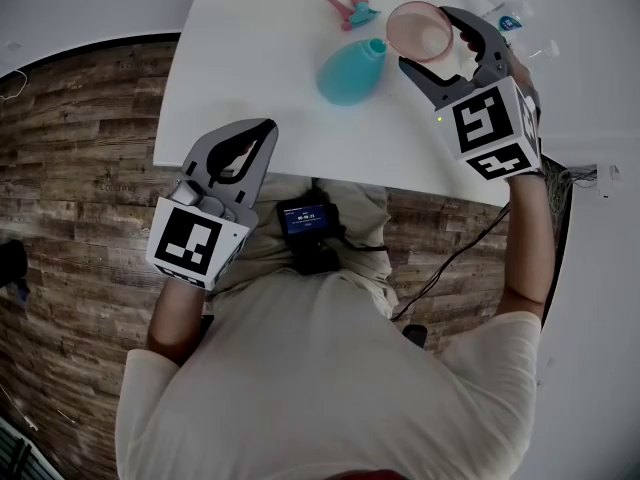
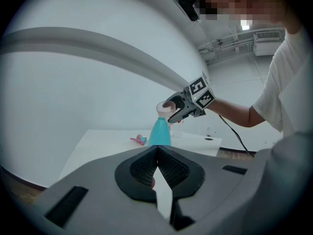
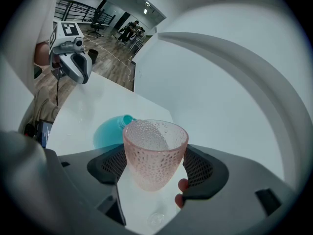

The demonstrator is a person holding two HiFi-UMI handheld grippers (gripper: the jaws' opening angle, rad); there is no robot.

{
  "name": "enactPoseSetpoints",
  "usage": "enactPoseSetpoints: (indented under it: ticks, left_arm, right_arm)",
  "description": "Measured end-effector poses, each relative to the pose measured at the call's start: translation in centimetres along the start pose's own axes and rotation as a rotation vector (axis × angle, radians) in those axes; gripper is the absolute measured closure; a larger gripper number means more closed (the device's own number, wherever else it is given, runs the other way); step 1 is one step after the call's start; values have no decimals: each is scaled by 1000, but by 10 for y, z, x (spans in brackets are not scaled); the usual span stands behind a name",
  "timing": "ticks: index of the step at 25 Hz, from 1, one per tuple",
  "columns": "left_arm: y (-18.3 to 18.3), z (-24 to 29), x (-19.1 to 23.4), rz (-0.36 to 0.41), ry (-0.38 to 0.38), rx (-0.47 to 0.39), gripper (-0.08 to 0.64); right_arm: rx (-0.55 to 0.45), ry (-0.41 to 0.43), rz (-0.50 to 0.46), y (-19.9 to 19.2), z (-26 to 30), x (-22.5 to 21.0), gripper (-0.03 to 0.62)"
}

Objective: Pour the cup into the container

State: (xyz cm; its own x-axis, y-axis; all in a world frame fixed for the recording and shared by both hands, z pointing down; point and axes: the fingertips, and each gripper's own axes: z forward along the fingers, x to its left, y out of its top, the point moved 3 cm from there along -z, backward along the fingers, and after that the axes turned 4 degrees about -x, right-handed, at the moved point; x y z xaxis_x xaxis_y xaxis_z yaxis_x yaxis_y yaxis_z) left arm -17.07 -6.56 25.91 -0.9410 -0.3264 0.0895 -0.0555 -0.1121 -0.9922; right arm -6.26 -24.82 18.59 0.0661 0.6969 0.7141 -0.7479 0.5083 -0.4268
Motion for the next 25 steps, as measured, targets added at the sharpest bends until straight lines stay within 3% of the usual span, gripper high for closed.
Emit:
enactPoseSetpoints:
  ticks: [25]
  left_arm:
    - [-2, 0, 0, 12, 4, 3, 548]
  right_arm:
    - [7, 4, -21, 1, 0, 1, 232]
